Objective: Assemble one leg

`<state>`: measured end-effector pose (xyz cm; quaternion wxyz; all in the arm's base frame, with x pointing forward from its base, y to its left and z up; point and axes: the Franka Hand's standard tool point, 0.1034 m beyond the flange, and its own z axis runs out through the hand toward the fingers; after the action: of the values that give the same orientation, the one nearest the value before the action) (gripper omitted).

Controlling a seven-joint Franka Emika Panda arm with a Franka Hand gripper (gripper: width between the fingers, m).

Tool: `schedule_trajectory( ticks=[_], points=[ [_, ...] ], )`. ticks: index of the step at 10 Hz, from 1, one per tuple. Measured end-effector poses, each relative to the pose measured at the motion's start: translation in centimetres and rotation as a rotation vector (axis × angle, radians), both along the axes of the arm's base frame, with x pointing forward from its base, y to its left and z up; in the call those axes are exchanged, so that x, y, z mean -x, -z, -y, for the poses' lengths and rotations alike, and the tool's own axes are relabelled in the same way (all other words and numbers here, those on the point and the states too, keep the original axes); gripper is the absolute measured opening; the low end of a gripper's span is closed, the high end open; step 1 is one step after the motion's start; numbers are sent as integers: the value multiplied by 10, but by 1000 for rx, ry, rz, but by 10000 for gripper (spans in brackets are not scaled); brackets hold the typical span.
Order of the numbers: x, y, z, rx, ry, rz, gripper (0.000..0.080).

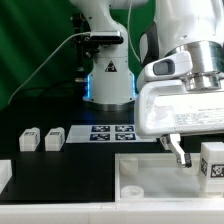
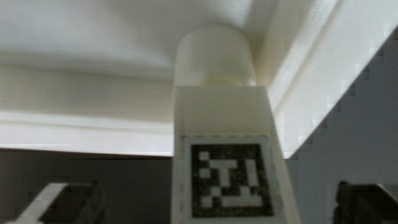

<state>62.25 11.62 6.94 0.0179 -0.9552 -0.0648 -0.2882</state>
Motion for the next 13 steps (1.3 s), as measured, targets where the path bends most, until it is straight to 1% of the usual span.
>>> schedule_trajectory(
  ticks=[6,7,8,9,10,11,12,13],
  points=[
    [1,-1,1,9,-12,-9,649],
    [3,-7,2,12,-7,-66,649],
    [7,-22,6,16,-1,-148,649],
    [10,-35,11,19,5,-203,649],
    [13,-49,14,23,10,-303,649],
    [13,-60,13,29,12,-426,649],
    [9,-59,10,41,13,-555,649],
    [3,-56,7,46,27,-631,649]
  ],
)
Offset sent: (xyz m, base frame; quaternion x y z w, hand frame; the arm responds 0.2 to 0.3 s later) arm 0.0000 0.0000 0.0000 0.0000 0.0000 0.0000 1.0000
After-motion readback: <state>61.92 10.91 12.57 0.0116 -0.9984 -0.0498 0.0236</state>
